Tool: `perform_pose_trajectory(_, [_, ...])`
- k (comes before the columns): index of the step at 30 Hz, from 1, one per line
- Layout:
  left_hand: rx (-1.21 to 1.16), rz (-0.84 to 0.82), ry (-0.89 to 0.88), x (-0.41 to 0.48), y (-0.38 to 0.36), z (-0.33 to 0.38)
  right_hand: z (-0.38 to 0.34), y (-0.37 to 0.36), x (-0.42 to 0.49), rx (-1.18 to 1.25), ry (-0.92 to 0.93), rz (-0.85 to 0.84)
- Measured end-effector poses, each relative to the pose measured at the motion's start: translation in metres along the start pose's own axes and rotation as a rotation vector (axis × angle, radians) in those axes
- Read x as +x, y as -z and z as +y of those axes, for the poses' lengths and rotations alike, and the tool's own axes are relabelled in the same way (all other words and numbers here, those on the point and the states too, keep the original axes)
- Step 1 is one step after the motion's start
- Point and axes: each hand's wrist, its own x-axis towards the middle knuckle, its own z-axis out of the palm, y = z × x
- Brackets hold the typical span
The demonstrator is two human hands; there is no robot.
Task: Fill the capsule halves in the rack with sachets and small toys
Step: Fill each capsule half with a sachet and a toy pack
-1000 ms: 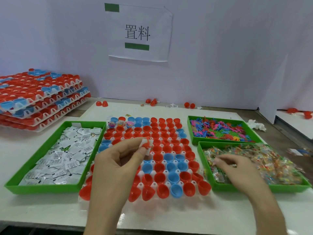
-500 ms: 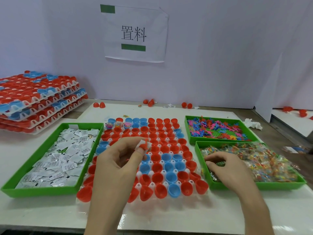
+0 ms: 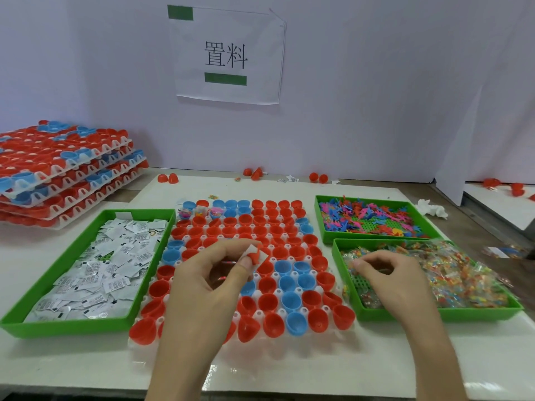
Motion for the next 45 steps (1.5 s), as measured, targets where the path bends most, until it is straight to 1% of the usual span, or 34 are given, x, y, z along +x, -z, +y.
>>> perform_pose_trajectory(2, [0.004, -0.024, 0.005, 0.0, 0.0, -0.001, -0.008, 0.001, -0.002, 0.092, 0.057, 0.085])
perform_pose_trajectory(4, [0.006, -0.043, 0.002, -0.001, 0.0, -0.001, -0.022, 0.001, -0.008, 0.221, 0.106, 0.101])
perform_pose_trajectory(5, [0.001, -0.049, -0.007, -0.001, -0.001, 0.0, -0.032, 0.001, -0.012, 0.311, 0.129, 0.071])
perform_pose_trajectory(8, [-0.034, -0.067, -0.056, -0.002, -0.004, 0.004, -0.064, -0.006, -0.033, 0.596, 0.194, -0.093])
perform_pose_trajectory(10, [-0.049, -0.083, -0.086, -0.004, -0.007, 0.007, -0.08, -0.014, -0.044, 0.669, 0.247, -0.159])
perform_pose_trajectory(16, [0.027, -0.122, -0.149, -0.003, -0.005, 0.003, -0.097, -0.028, -0.06, 0.62, 0.337, -0.247])
perform_pose_trajectory(21, [-0.027, -0.121, -0.138, -0.002, -0.005, 0.005, -0.098, -0.027, -0.061, 0.539, 0.388, -0.215])
perform_pose_trajectory(25, [-0.049, -0.101, -0.145, -0.002, -0.005, 0.006, -0.097, -0.028, -0.061, 0.523, 0.355, -0.214])
perform_pose_trajectory(28, [-0.054, -0.082, -0.138, -0.002, -0.004, 0.004, -0.101, -0.027, -0.063, 0.567, 0.335, -0.281])
perform_pose_trajectory(32, [-0.051, -0.063, -0.137, -0.001, -0.002, 0.004, -0.105, -0.027, -0.065, 0.595, 0.36, -0.39])
perform_pose_trajectory(37, [-0.046, -0.072, -0.114, -0.002, -0.002, 0.003, -0.105, -0.027, -0.066, 0.593, 0.405, -0.34])
perform_pose_trajectory(41, [-0.033, -0.089, -0.118, -0.002, -0.001, 0.005, -0.106, -0.027, -0.066, 0.647, 0.383, -0.353])
perform_pose_trajectory(45, [0.007, -0.042, -0.148, -0.003, -0.001, 0.003, -0.107, -0.029, -0.067, 0.587, 0.335, -0.339])
